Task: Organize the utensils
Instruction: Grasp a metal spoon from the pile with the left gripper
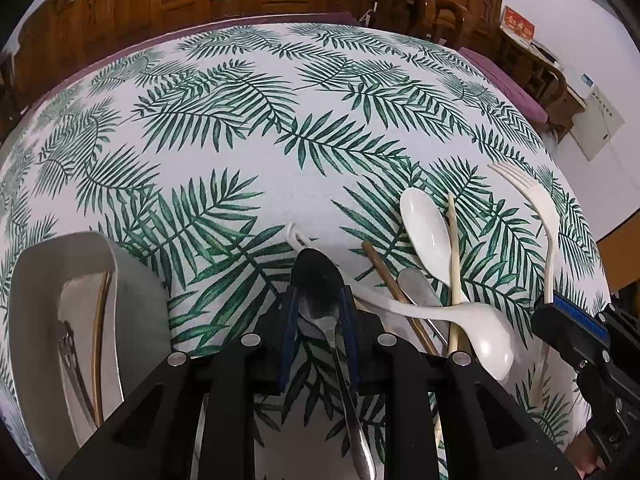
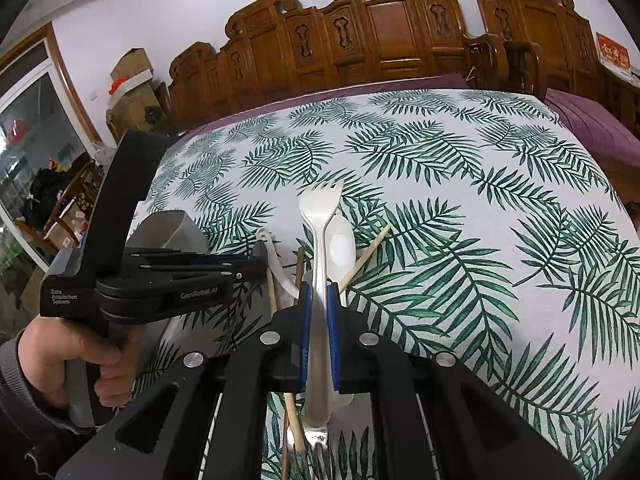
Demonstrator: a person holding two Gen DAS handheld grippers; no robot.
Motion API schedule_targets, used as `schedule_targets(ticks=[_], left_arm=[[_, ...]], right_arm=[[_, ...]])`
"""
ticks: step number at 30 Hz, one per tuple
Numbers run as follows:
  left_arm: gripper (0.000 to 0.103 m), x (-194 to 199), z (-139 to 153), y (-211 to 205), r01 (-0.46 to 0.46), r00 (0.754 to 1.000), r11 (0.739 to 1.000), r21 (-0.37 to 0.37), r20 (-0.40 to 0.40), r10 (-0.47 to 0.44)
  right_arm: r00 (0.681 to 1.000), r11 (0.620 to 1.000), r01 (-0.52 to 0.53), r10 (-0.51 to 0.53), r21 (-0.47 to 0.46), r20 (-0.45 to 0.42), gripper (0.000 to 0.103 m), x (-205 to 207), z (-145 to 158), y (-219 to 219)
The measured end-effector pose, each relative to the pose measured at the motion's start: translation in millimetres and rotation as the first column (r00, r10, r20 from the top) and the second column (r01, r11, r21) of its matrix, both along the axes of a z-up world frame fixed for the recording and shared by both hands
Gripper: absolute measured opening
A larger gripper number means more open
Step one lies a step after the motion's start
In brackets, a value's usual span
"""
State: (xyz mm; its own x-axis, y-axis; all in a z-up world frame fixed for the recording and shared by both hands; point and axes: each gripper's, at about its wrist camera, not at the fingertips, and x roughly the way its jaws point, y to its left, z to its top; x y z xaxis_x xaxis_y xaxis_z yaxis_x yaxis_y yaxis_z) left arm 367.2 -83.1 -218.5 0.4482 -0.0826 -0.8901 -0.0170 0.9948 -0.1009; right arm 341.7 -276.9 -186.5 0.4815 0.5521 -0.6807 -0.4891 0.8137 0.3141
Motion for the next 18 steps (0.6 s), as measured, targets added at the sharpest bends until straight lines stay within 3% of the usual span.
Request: schedule_targets(ticks=[3, 4, 6, 13, 14, 18], left_arm=[[0.018, 1.3, -0.9, -0.1, -0.001, 1.0, 1.0, 0.002, -0.002, 0.001], [0.009, 1.0, -1.4, 0.0, 0.001, 1.0, 1.0, 0.001, -0.003, -0.001], [0.005, -0.1, -2.6, -0.5, 0.009, 1.0, 1.0, 0.003, -0.006, -0.009], [0.005, -2.9, -0.3, -0.2, 0.004, 1.0, 1.0, 0.015, -0.005, -0.004], [0.007, -2.8, 1.1, -0.2, 0.003, 1.0, 1.0, 0.014, 0.0, -0.003], [0.034, 0.5, 7.4, 0.0, -0.002, 1.0, 1.0, -0.002, 0.024, 0.002]], right_arm=[[1.0, 1.0, -0.002, 0.002, 0.002, 0.001, 0.01, -0.8, 0.6, 0.1], [1.0, 1.0, -0.001, 0.001, 0.003, 0.001, 0.01, -0.8, 0.4, -0.2], [1.0, 1.0, 0.0, 0.0, 0.004, 0.0, 0.01, -0.5, 0.5, -0.5], [1.0, 1.0, 0.001, -0.001, 0.006, 0.001, 0.01, -0.4, 0.1, -0.4], [1.0, 1.0, 0.002, -0.002, 0.006, 0.001, 0.01, -0.4, -0.2, -0.4], [1.0, 1.0, 0.004, -0.004, 0.005, -0.004, 0.01, 0.3, -1.1, -1.1]])
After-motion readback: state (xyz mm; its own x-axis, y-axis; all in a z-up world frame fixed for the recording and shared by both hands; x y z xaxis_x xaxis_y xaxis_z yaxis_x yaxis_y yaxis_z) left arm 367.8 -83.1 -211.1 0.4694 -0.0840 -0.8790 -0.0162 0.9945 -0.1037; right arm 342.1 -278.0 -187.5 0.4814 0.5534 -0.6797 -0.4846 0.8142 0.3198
